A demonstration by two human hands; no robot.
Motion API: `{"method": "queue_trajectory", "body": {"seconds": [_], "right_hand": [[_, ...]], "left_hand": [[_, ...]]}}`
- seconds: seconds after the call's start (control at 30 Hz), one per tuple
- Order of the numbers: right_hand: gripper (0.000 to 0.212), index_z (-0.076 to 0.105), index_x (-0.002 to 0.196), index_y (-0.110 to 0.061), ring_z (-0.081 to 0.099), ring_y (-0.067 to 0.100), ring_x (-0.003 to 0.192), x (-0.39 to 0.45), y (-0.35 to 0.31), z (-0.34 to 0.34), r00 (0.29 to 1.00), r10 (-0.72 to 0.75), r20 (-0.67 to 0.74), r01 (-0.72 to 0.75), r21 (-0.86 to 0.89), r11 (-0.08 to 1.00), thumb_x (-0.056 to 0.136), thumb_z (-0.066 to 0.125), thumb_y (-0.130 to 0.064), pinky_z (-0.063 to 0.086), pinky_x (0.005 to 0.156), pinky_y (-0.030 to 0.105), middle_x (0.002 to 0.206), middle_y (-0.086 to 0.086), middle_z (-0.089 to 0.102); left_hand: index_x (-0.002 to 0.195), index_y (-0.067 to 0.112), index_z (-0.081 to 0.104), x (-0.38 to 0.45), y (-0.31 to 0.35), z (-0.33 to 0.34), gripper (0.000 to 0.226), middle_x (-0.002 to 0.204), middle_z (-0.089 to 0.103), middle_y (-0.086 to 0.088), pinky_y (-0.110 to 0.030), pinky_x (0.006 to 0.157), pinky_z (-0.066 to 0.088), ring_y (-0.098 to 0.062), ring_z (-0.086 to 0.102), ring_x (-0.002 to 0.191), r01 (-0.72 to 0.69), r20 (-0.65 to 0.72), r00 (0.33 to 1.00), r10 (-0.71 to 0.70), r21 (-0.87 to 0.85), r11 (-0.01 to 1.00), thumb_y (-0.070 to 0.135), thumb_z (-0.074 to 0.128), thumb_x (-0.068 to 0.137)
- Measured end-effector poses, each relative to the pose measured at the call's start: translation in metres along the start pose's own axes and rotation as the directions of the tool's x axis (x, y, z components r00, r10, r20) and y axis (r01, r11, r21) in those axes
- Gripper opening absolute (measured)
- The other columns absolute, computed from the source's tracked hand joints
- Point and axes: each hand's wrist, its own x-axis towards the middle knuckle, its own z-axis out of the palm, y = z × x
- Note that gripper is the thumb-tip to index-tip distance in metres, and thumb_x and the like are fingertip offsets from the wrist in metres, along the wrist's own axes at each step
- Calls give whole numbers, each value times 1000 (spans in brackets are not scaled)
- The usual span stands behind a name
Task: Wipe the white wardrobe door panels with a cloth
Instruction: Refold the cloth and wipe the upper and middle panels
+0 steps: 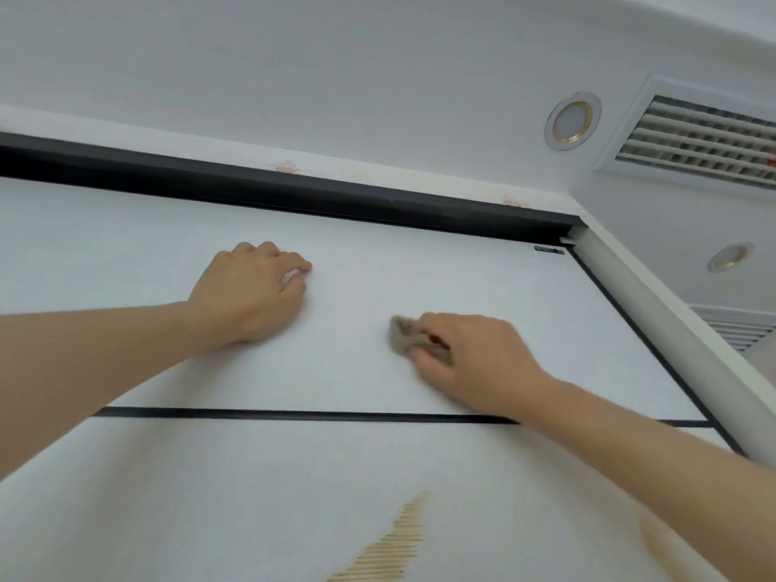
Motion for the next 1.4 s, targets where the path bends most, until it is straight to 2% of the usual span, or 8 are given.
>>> {"method": "queue_trajectory", "body": {"seconds": [0.2, 0.5, 0.63, 0.83, 1.03, 1.17, 1.27, 1.4], "right_hand": [[27, 56, 84, -17, 62, 31, 71, -3, 137, -20, 690, 698, -192, -715, -35, 698, 94, 46, -40, 54, 76, 42, 76, 7, 68], [21, 49, 118, -35, 52, 16, 73, 26, -142, 13, 977, -89, 194, 68, 113, 991, 99, 55, -40, 45, 71, 35, 74, -16, 54], [15, 58, 113, -37, 58, 2, 56, 31, -102, 17, 995, 86, 43, -94, 239, 966, 98, 61, -32, 47, 63, 29, 76, -15, 65], [52, 66, 104, -18, 67, 32, 82, 15, 65, 2, 507, 827, -242, -840, 76, 537, 93, 34, -58, 55, 84, 41, 87, 8, 73], [33, 69, 111, -26, 67, 29, 96, 88, -83, 28, 937, 320, -139, -317, 43, 948, 105, 43, -46, 51, 84, 36, 103, -2, 75], [17, 66, 110, -27, 64, 18, 79, 86, -117, 28, 997, -66, 38, 59, 159, 985, 101, 55, -36, 51, 74, 36, 88, -7, 72], [21, 68, 93, -21, 67, 15, 60, 97, -19, 15, 971, 224, -84, -213, 125, 969, 101, 53, -34, 50, 66, 32, 70, -5, 72], [24, 68, 90, -7, 65, 35, 88, 91, 104, -3, 624, 764, -163, -764, 78, 641, 97, 48, -18, 45, 74, 36, 101, 19, 73]], "left_hand": [[146, 41, 47, 8, -16, 6, 47, 144, 51, 4, -39, 109, 31, -23, 40, 129, -111, -34, 993, 109, -73, 991, 32, 27, 105], [143, 42, 43, 22, -49, -3, 42, 128, 55, -7, -40, 102, 39, -26, 50, 122, -130, 41, 989, 145, -257, 958, 37, 23, 106], [143, 39, 45, 12, -49, 1, 44, 133, 54, -10, -40, 104, 38, -26, 44, 130, -164, 23, 984, 178, -283, 945, 33, 25, 104], [144, 30, 44, 6, -44, -2, 42, 130, 55, -12, -33, 90, 32, -26, 44, 123, -194, -16, 980, 197, -270, 943, 29, 27, 105], [145, 24, 42, 6, -45, 2, 44, 143, 51, -2, -33, 102, 29, -23, 38, 133, -251, -58, 968, 244, -206, 946, 25, 32, 102], [142, 25, 47, 11, -47, 4, 43, 141, 53, -2, -40, 107, 32, -24, 42, 129, -233, -142, 969, 204, -238, 943, 24, 32, 102], [141, 26, 47, 8, -45, 3, 41, 130, 60, 0, -37, 99, 35, -24, 48, 119, -220, -143, 972, 185, -281, 934, 24, 31, 103], [141, 27, 47, 8, -44, 4, 41, 132, 58, 0, -35, 98, 34, -23, 46, 120, -194, -130, 978, 161, -314, 929, 24, 29, 104]]}}
